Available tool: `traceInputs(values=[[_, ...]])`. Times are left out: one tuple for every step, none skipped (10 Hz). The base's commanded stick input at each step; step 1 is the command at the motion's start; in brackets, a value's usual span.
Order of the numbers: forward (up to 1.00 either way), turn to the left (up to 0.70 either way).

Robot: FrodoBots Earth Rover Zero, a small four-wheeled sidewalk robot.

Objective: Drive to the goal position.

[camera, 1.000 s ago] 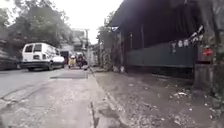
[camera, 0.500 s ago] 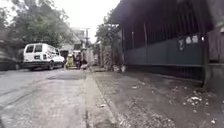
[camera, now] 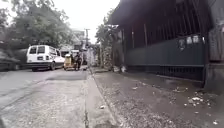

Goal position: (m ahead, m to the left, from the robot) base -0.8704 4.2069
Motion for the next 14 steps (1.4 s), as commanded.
traceInputs(values=[[1.00, 0.27], [1.00, 0.27], [1.00, 0.27], [1.00, 0.27], [1.00, 0.27], [1.00, 0.27], [1.00, 0.27], [1.00, 0.27], [1.00, 0.27], [1.00, 0.05], [1.00, 0.00], [1.00, 0.00], [1.00, 0.00], [1.00, 0.00]])
